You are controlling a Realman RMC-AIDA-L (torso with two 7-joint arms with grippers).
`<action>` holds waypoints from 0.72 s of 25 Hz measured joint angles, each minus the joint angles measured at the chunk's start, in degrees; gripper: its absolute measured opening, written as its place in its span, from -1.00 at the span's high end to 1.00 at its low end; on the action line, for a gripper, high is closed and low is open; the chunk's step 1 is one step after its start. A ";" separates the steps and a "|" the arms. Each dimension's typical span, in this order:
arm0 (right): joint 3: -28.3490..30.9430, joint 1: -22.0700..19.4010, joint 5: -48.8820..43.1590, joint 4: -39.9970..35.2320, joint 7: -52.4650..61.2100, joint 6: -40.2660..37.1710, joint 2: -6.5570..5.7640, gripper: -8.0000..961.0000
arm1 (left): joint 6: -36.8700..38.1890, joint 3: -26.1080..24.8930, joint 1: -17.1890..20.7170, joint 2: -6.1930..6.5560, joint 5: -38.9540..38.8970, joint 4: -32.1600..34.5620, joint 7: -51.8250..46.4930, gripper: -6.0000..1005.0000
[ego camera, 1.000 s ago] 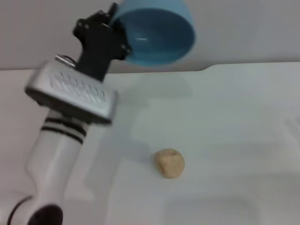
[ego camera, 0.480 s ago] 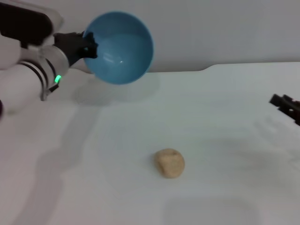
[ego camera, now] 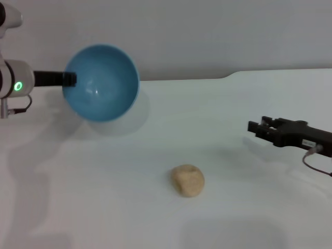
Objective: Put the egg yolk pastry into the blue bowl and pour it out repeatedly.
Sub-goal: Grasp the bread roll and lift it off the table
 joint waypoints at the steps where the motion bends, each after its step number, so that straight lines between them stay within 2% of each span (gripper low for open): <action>1: -1.30 0.50 -0.01 0.00 0.09 0.88 0.00 0.11 | -1.28 -0.16 -0.11 0.13 1.70 -0.42 -1.75 0.95; 6: -7.86 3.33 -0.04 -0.23 2.70 5.29 0.01 0.12 | -12.50 -0.42 -0.60 0.42 12.97 -4.27 -13.38 0.95; 10: -15.98 6.17 -0.13 -0.42 5.53 8.54 -0.05 0.12 | -18.29 -0.55 -0.01 -0.39 18.11 -8.13 -17.05 0.95; 13: -23.43 8.62 -0.16 -0.34 8.52 11.84 -0.04 0.13 | -20.96 -0.68 1.17 -1.11 18.87 -11.53 -17.90 0.95; 14: -28.70 10.45 -0.17 -0.14 11.61 13.46 0.02 0.13 | -22.73 -0.76 2.48 -1.43 18.87 -15.02 -18.47 0.95; 18: -35.30 12.13 -0.17 -0.65 15.58 14.06 0.27 0.13 | -23.87 -0.81 3.40 -1.52 18.76 -17.68 -18.93 0.95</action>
